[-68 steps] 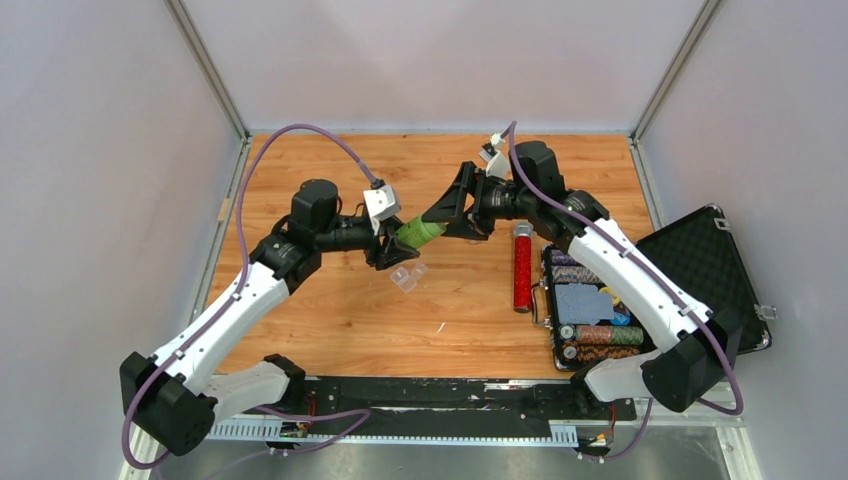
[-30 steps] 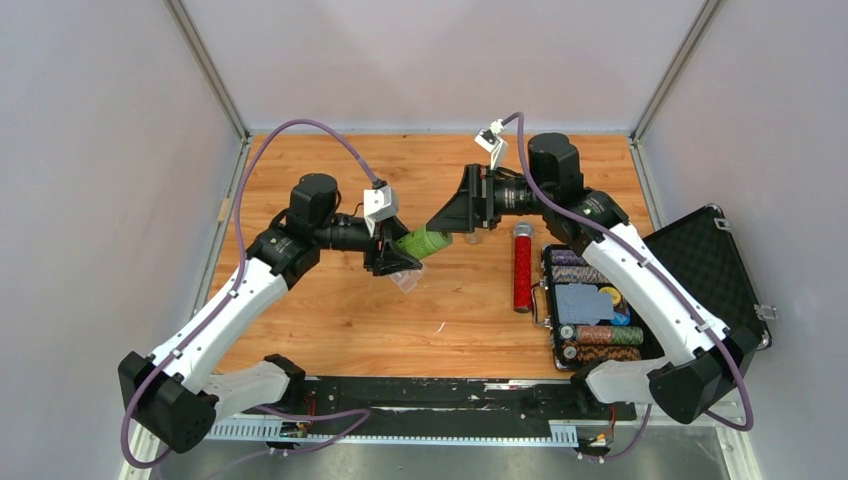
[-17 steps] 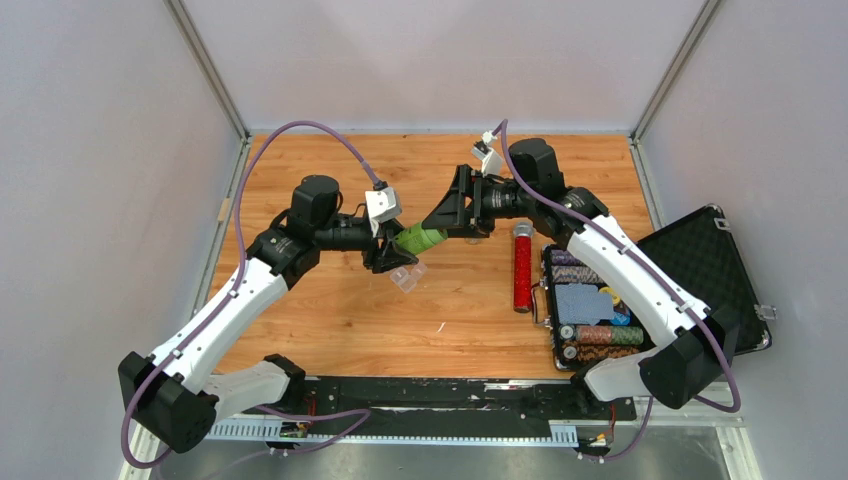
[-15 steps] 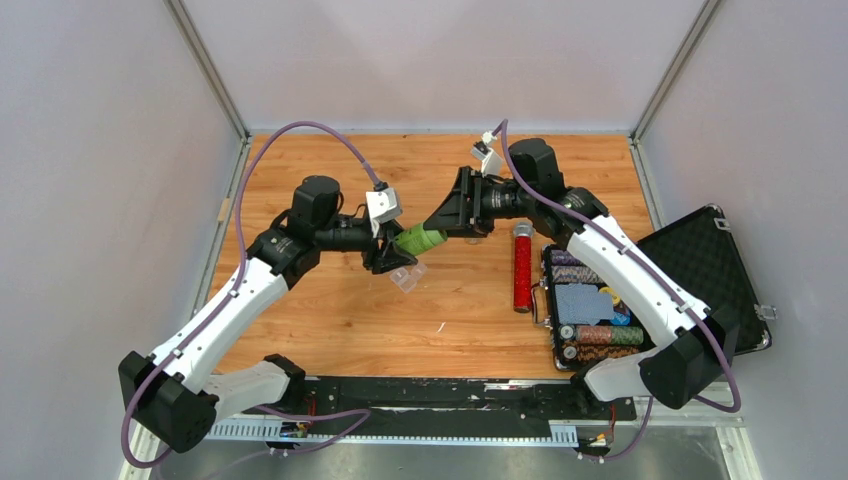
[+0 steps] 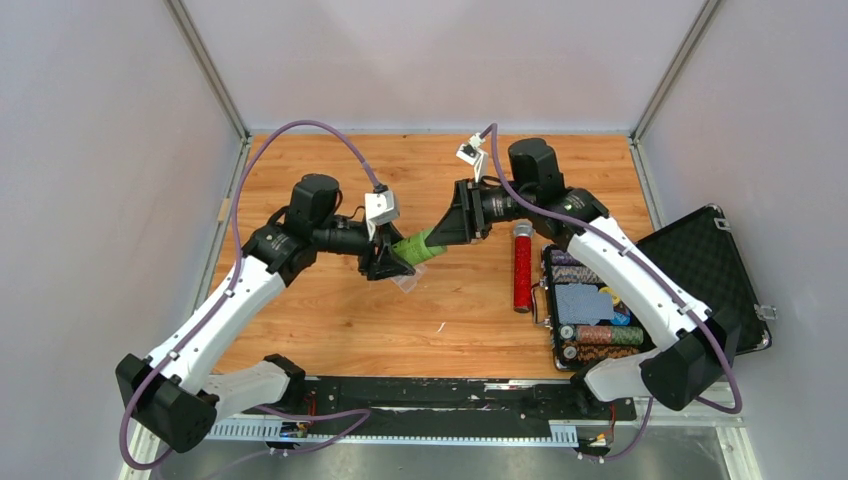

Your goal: Sort the pills into containers

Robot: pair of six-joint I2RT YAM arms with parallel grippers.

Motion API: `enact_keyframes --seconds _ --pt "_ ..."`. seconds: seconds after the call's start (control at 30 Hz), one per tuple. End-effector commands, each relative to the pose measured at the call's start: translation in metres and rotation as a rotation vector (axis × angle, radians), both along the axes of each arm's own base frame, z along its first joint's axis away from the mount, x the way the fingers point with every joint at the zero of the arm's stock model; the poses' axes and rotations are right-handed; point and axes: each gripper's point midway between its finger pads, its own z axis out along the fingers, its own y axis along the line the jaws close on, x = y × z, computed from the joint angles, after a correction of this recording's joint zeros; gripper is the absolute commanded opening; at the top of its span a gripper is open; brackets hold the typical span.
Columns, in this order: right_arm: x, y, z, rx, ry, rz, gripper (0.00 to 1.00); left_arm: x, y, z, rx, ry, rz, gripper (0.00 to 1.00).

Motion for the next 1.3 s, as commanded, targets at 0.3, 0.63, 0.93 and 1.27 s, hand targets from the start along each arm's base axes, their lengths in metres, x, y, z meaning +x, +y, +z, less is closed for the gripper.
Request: enact_keyframes --seconds 0.3,0.63,0.93,1.27 --pt "0.013 0.001 0.011 0.002 0.139 -0.162 1.00 0.016 0.004 0.033 -0.036 -0.195 0.059 0.00" --pt "0.016 0.007 0.004 -0.008 0.313 -0.249 0.75 0.032 0.012 0.026 0.020 -0.249 0.131 0.00" --pt "0.013 0.010 0.020 0.061 0.211 -0.184 0.81 0.025 0.010 0.026 0.009 -0.222 0.097 0.00" --pt "0.013 0.014 0.020 0.085 0.240 -0.166 0.59 0.022 0.009 0.026 0.003 -0.210 0.091 0.00"
